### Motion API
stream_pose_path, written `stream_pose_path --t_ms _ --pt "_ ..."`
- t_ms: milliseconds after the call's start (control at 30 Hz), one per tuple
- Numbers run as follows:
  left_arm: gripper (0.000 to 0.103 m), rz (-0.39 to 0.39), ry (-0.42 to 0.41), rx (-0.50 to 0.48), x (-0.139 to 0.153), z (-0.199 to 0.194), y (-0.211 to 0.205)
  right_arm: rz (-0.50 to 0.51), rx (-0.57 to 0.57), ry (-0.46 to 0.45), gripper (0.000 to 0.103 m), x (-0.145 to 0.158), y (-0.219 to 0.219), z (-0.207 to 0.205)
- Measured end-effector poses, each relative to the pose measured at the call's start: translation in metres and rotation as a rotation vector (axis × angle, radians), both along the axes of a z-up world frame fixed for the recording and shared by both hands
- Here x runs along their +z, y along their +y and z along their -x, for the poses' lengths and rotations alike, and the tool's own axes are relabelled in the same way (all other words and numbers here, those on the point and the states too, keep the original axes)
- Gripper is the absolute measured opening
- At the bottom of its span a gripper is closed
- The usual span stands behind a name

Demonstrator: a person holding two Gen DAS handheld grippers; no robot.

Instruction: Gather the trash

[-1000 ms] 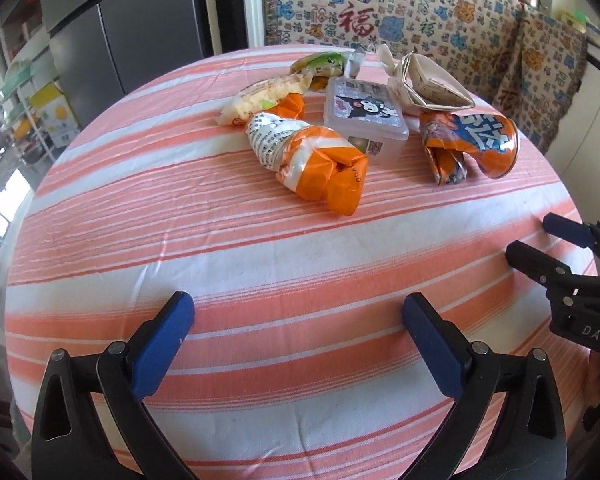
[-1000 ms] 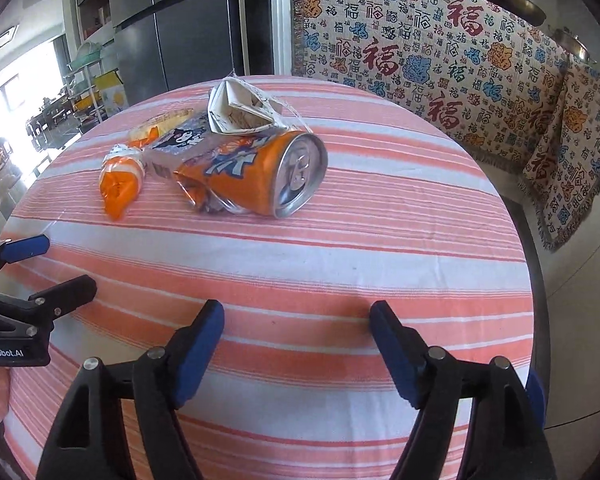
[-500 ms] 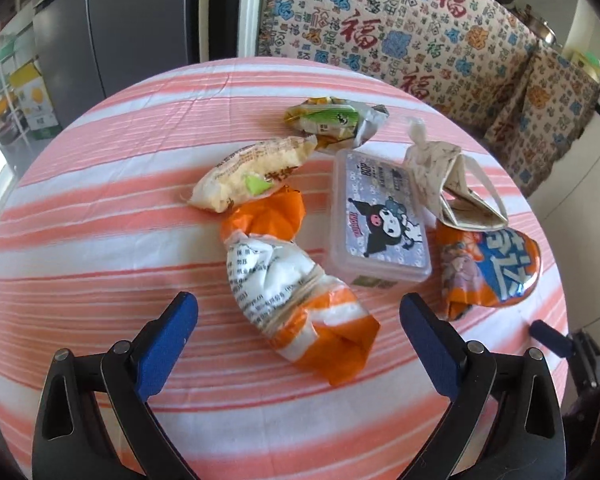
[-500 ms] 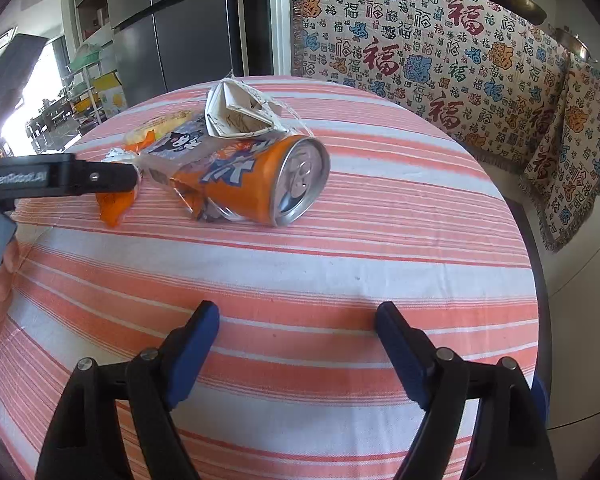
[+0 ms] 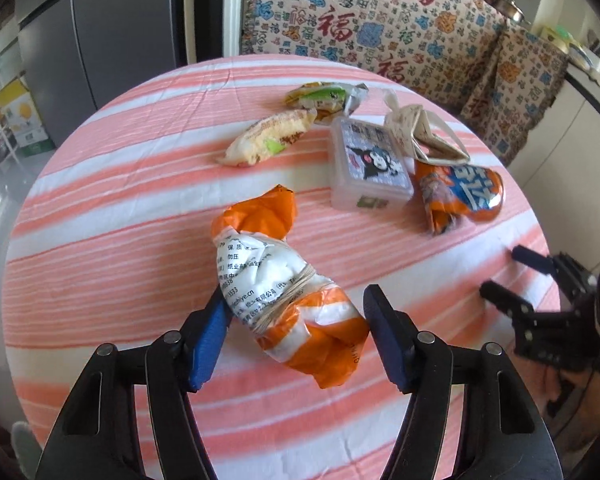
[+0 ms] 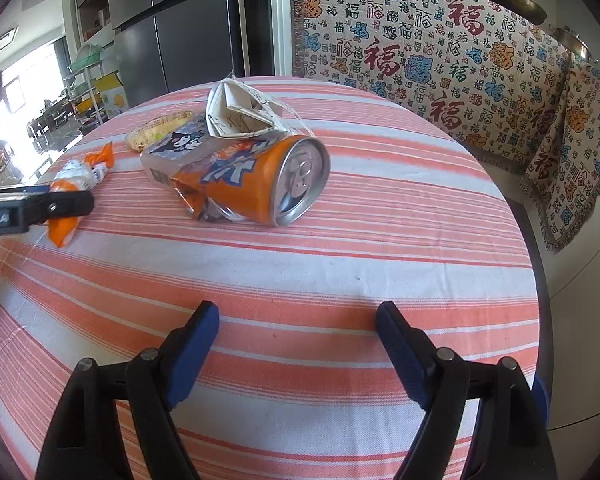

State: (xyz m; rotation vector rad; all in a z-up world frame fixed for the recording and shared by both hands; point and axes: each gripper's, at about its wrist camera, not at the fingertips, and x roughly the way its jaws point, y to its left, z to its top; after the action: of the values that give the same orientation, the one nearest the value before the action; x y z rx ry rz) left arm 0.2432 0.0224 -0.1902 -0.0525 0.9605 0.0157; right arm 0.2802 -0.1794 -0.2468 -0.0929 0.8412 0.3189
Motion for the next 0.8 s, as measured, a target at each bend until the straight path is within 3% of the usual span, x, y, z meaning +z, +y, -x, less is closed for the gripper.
stream_pose_path --t_ms 200,300,367,500,533,633,800 --pt "0.07 -0.057 0.014 -0.031 -0.009 0.028 -0.009 0.001 0.0 -0.001 0.083 -0.001 0.0 0.0" --pt "0.078 -0.064 0.015 -0.01 -0.019 0.022 -0.012 0.0 0.001 -0.001 0.083 -0.001 0.0 0.0" --pt "0.083 -0.061 -0.003 0.009 -0.024 0.02 -0.013 -0.002 0.003 -0.002 0.083 -0.001 0.0 0.0" --pt "0.085 -0.126 -0.045 0.031 -0.029 0.021 -0.011 -0.007 0.021 0.001 0.087 -0.001 0.002 0.0" --pt "0.09 -0.141 -0.053 0.031 -0.03 0.022 -0.01 -0.004 0.028 0.002 0.087 -0.002 0.002 0.0" --pt "0.095 -0.122 -0.07 0.045 -0.032 0.026 -0.002 -0.004 0.058 0.008 0.087 -0.001 0.002 0.002" --pt "0.101 -0.131 -0.054 0.024 -0.035 0.023 -0.005 0.027 0.152 -0.1 0.087 0.02 -0.003 -0.001"
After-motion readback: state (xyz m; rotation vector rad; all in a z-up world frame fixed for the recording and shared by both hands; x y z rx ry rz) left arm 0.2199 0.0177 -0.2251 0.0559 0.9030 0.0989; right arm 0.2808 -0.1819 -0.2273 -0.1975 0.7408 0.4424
